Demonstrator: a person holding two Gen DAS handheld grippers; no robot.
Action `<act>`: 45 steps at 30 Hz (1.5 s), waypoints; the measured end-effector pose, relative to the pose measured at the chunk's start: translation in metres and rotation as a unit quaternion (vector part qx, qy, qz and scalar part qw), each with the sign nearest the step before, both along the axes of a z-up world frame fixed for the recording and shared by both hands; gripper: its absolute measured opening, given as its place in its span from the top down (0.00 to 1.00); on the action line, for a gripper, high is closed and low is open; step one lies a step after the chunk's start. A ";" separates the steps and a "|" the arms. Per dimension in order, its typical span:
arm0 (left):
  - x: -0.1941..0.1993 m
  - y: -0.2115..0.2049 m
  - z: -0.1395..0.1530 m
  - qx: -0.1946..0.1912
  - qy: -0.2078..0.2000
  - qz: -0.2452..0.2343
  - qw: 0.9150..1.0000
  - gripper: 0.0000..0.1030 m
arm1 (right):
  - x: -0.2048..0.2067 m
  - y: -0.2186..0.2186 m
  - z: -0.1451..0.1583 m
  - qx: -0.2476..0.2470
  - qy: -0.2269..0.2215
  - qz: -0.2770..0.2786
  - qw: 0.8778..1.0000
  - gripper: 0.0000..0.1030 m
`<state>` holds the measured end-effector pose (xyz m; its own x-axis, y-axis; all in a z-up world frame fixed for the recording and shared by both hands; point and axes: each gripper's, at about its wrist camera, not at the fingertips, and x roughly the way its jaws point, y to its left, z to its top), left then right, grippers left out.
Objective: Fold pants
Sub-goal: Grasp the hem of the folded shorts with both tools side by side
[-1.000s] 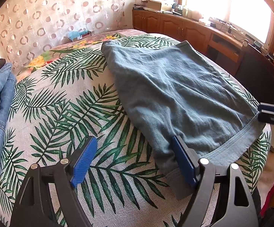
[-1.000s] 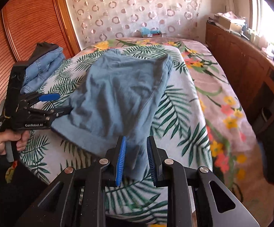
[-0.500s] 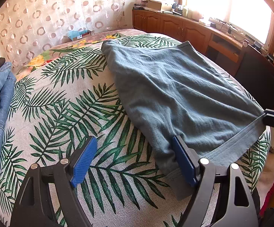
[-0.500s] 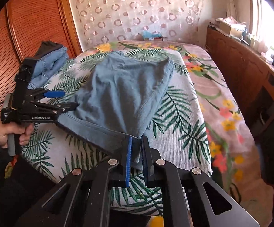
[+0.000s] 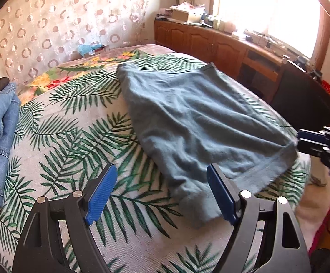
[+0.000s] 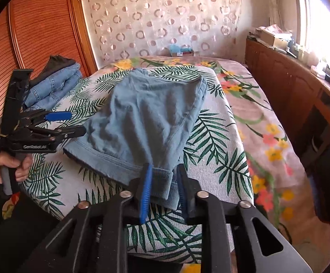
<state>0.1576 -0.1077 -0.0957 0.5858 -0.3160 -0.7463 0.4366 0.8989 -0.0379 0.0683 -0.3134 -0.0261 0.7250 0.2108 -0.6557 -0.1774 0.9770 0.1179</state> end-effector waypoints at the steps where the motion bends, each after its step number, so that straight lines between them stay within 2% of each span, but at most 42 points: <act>1: -0.002 0.000 0.001 0.001 -0.004 0.001 1.000 0.19 | 0.000 0.001 -0.001 0.001 -0.001 -0.001 1.000 0.71; 4: -0.006 -0.002 0.002 0.003 -0.007 -0.002 1.000 0.07 | 0.000 0.001 -0.003 0.007 -0.002 -0.002 1.000 0.69; 10: -0.009 0.000 0.002 0.005 -0.010 0.000 1.000 0.07 | 0.001 0.000 -0.007 0.014 0.001 -0.006 1.000 0.68; 21: -0.005 0.005 -0.013 0.004 0.030 -0.003 1.000 0.07 | 0.012 -0.005 -0.022 0.020 0.025 -0.017 0.999 0.68; 23: -0.008 0.006 -0.013 -0.002 0.033 -0.007 0.999 0.12 | 0.013 -0.007 -0.023 0.021 0.026 -0.019 0.999 0.68; 28: -0.013 0.003 -0.018 -0.020 0.051 -0.025 0.998 0.37 | 0.015 -0.007 -0.027 0.026 0.029 -0.019 0.999 0.67; 31: -0.017 0.001 -0.017 -0.026 0.051 -0.028 0.998 0.45 | 0.015 -0.007 -0.027 0.028 0.030 -0.017 0.999 0.67; 36: -0.023 -0.003 -0.017 -0.024 0.049 -0.035 0.998 0.50 | 0.014 -0.008 -0.028 0.029 0.031 -0.016 0.999 0.67; 40: -0.027 -0.003 -0.017 -0.033 0.054 -0.044 0.997 0.65 | 0.010 -0.007 -0.029 0.030 0.032 -0.015 0.999 0.68; 42: -0.028 -0.004 -0.017 -0.035 0.056 -0.048 0.997 0.68 | 0.008 -0.006 -0.028 0.029 0.031 -0.013 0.999 0.68; 45: -0.031 -0.005 -0.017 -0.033 0.052 -0.048 0.997 0.70 | 0.007 -0.007 -0.027 0.031 0.030 -0.011 0.999 0.74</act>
